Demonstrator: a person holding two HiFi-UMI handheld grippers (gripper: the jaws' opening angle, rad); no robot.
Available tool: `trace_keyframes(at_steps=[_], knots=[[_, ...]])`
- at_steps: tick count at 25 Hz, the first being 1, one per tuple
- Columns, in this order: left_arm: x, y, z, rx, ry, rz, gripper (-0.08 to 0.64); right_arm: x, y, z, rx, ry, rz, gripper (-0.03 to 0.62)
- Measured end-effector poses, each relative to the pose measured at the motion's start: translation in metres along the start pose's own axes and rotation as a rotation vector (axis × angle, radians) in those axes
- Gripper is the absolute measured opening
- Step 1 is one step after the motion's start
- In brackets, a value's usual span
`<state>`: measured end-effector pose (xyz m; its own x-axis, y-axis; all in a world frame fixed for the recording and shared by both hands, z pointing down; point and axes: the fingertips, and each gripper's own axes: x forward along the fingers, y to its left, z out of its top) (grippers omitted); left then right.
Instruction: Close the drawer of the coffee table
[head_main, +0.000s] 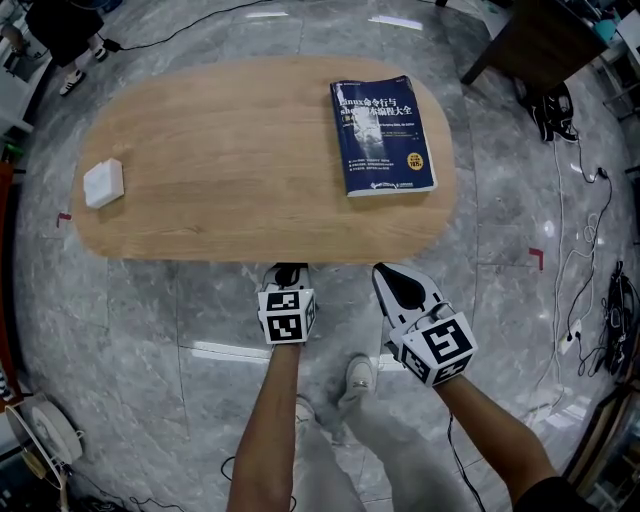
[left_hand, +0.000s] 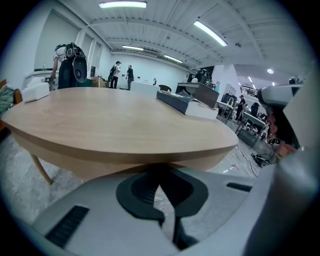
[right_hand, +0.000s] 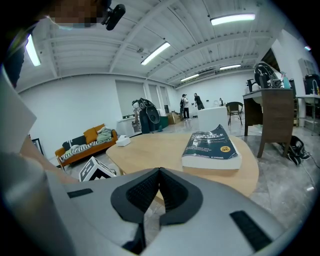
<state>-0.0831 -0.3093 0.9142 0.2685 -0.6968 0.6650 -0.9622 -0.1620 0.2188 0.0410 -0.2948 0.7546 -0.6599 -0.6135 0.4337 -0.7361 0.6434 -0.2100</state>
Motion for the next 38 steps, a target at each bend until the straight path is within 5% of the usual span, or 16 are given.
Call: trace_keyframes(at_steps=[14,30,38], knots=[[-0.071,0.001,-0.016,-0.046,0.025,0.004,0.002,-0.02,0.025,0.023,0.018,-0.002,-0.01,0.011],[-0.176,-0.029,0.044,0.097,0.028,-0.056,0.002,-0.073,0.067,0.075,0.028,0.006,-0.051,0.011],[-0.234,-0.041,0.09,0.102,-0.051,-0.054,0.002,-0.094,0.097,0.122,-0.003,-0.016,-0.027,0.011]])
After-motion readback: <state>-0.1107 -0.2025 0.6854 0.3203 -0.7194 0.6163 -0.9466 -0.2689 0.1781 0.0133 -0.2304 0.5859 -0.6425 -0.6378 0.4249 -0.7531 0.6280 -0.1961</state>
